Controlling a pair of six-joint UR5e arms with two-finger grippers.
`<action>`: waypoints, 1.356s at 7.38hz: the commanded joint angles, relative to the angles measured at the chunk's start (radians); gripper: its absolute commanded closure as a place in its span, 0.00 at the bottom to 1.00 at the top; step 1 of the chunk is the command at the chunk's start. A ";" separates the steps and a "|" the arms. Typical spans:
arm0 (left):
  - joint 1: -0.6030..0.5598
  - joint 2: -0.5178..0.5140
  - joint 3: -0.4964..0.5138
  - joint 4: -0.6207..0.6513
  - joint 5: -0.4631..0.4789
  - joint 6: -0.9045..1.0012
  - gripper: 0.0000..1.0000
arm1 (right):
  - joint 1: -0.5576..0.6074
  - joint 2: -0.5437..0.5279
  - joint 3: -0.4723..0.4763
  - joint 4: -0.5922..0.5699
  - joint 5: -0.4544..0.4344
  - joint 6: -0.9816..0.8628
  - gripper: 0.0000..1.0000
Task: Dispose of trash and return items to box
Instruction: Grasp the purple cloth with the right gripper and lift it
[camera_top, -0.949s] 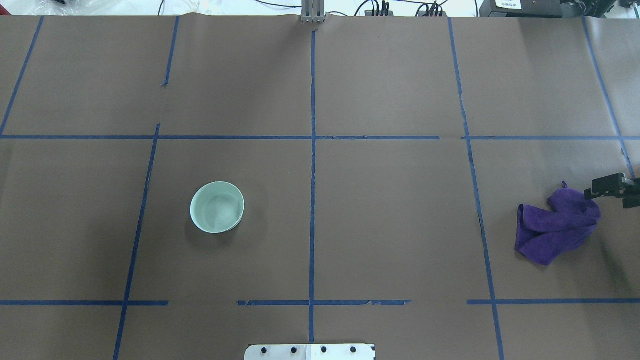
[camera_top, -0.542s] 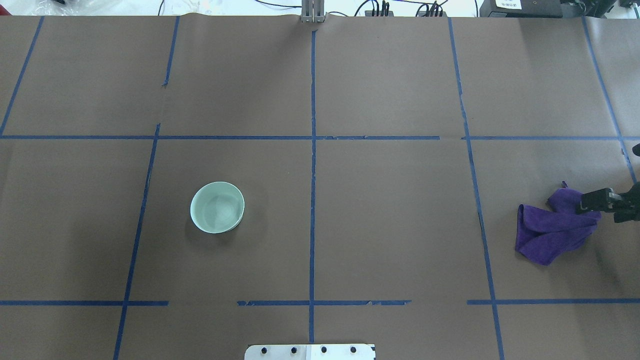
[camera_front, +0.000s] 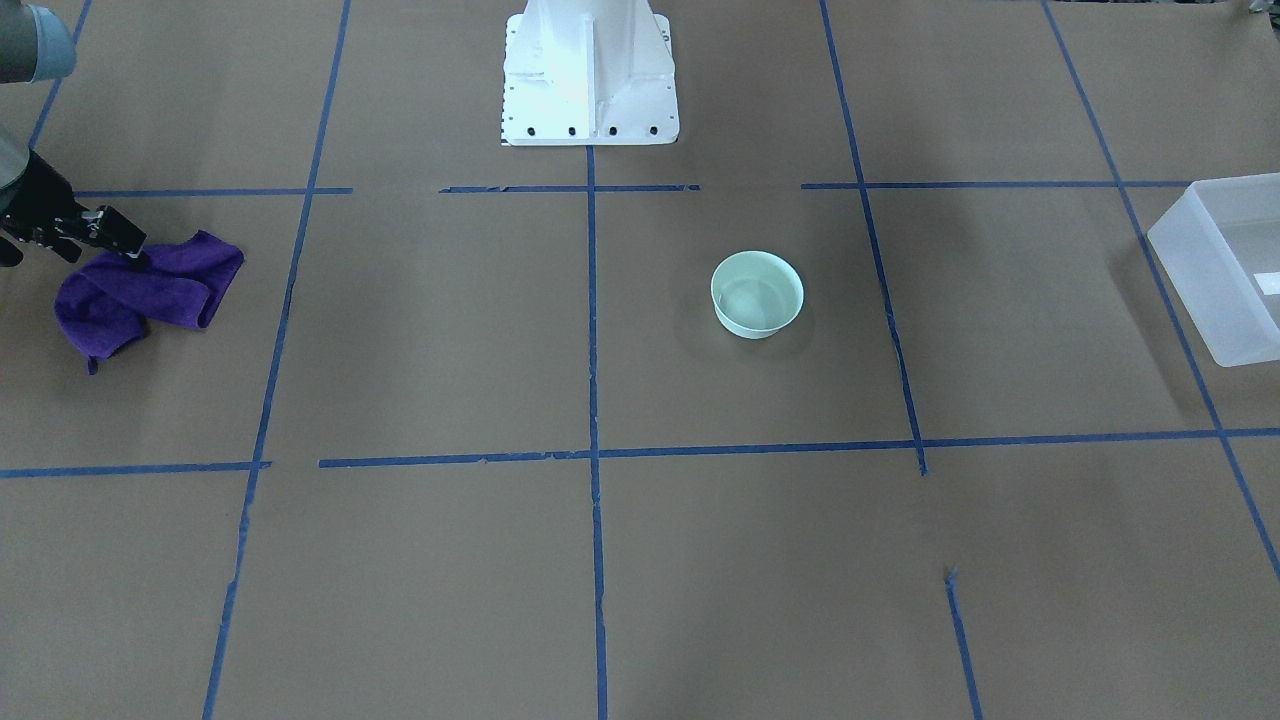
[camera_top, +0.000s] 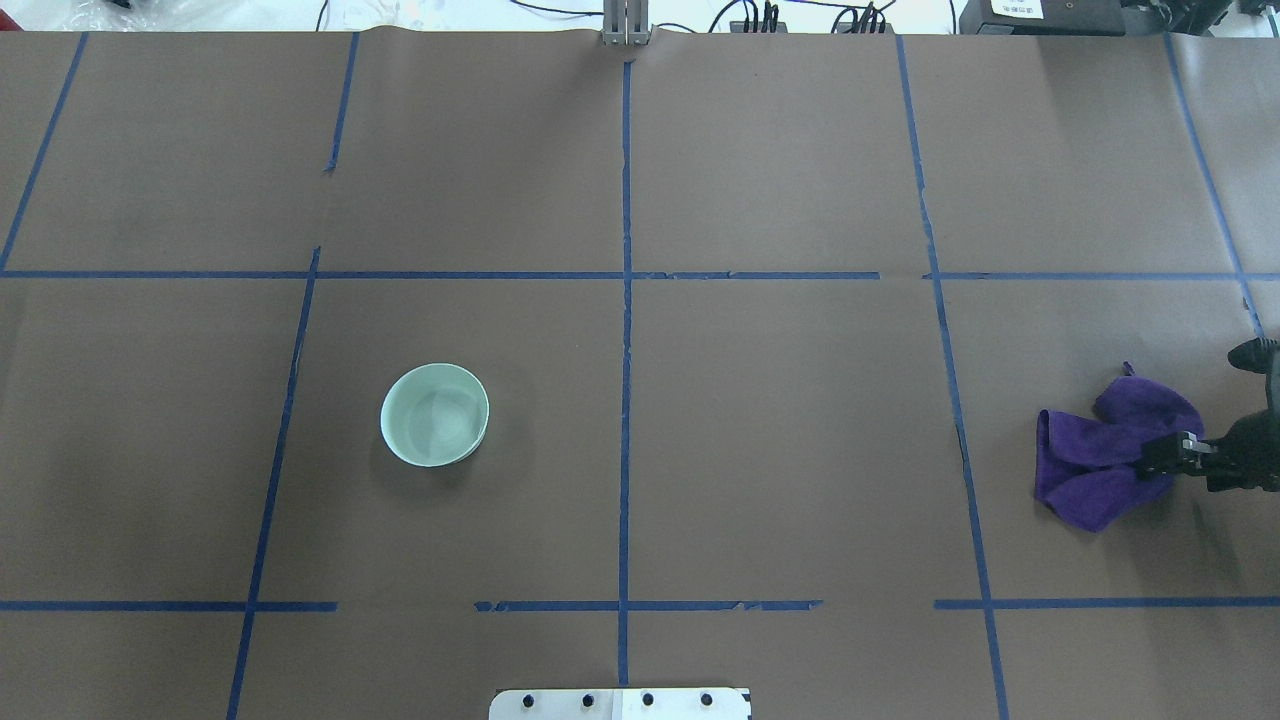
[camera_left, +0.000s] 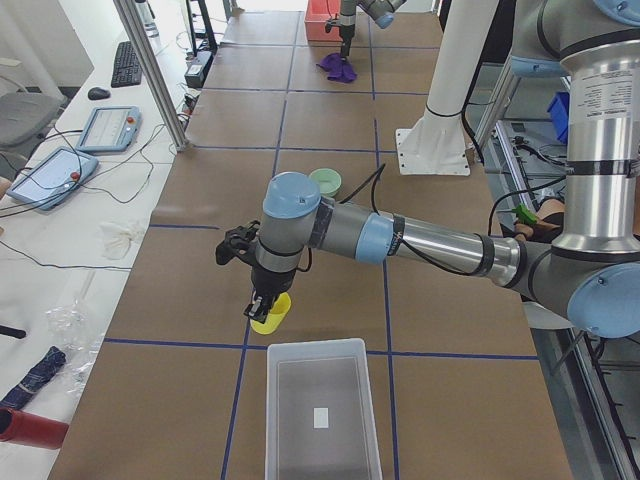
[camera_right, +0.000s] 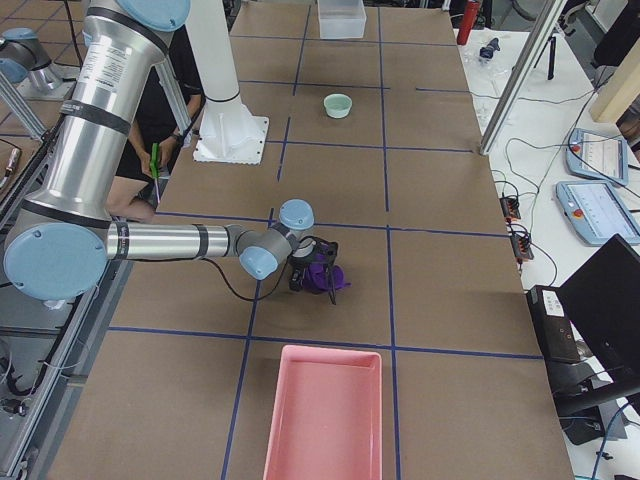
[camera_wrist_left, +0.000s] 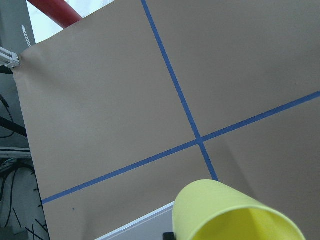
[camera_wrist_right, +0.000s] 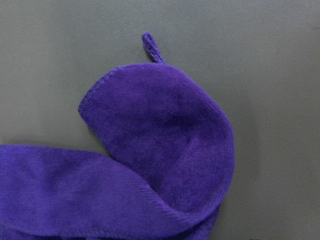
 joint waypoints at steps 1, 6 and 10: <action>-0.013 0.002 0.085 -0.008 0.011 0.087 1.00 | 0.002 -0.001 -0.006 0.001 -0.007 -0.007 1.00; -0.031 0.031 0.276 -0.142 0.005 0.079 1.00 | 0.156 -0.053 0.168 -0.013 0.095 -0.021 1.00; -0.023 0.135 0.294 -0.222 -0.109 -0.050 1.00 | 0.440 -0.026 0.297 -0.355 0.145 -0.455 1.00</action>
